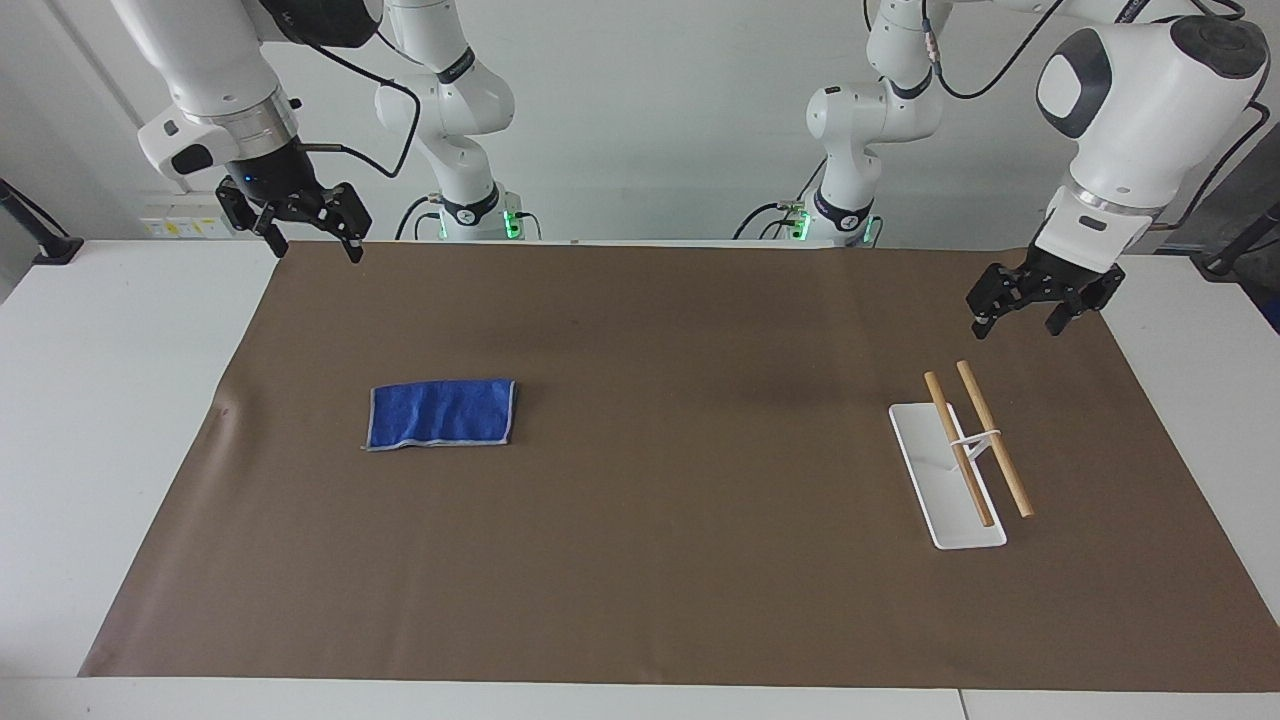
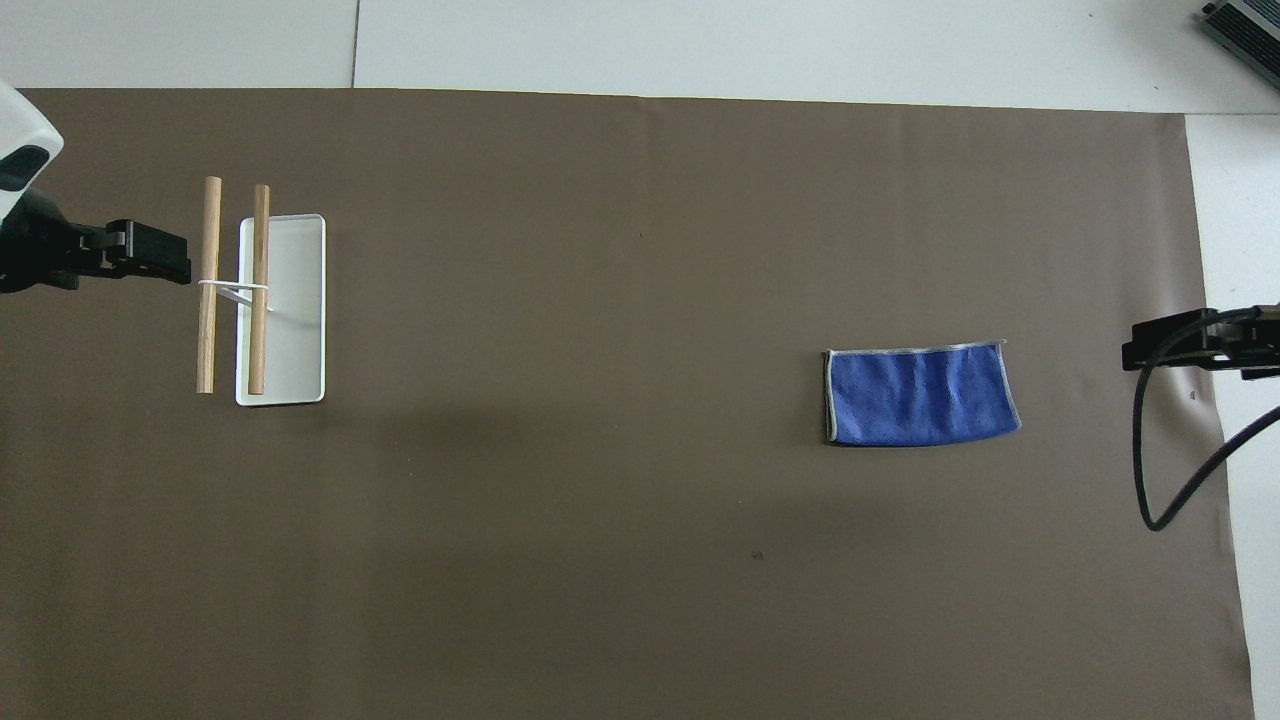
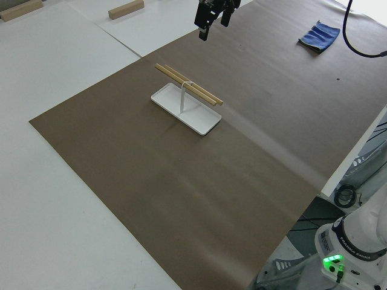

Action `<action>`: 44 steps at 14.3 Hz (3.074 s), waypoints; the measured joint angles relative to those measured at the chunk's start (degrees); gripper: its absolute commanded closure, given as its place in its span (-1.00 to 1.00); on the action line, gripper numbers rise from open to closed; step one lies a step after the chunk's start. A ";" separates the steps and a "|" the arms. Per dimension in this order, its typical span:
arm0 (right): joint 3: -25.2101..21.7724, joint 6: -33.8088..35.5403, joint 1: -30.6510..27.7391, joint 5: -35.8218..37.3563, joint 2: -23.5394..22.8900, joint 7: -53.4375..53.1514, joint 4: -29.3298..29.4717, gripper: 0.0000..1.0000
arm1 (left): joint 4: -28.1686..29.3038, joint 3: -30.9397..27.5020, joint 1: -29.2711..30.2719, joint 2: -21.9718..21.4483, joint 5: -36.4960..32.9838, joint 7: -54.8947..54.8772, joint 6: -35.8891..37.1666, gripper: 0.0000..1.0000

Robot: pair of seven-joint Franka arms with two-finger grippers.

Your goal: Right arm passes towel to left arm to hang

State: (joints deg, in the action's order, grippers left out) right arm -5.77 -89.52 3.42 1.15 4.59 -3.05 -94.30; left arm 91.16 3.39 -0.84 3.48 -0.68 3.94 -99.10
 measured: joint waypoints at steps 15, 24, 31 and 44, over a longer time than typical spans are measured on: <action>0.00 0.00 0.00 0.00 0.01 -0.10 -0.14 -1.00 | 0.00 0.00 0.00 0.00 0.00 0.00 0.00 -1.00; 0.05 -11.98 1.06 -0.08 1.51 -0.10 -9.23 -1.00 | 0.00 0.00 0.00 0.00 0.00 0.00 0.00 -1.00; 0.15 -31.39 3.66 -0.09 -3.25 -0.10 -22.17 -1.00 | 0.00 0.00 0.00 0.00 0.00 0.00 0.00 -1.00; 0.14 -53.95 3.71 -0.09 -13.38 1.15 -33.40 -1.00 | 0.00 0.00 0.00 0.00 0.00 0.01 0.00 -1.00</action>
State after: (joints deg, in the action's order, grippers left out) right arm -5.62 -143.47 7.13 1.07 -8.79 -1.90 -127.70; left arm 91.16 3.38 -0.84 3.48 -0.68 3.95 -99.10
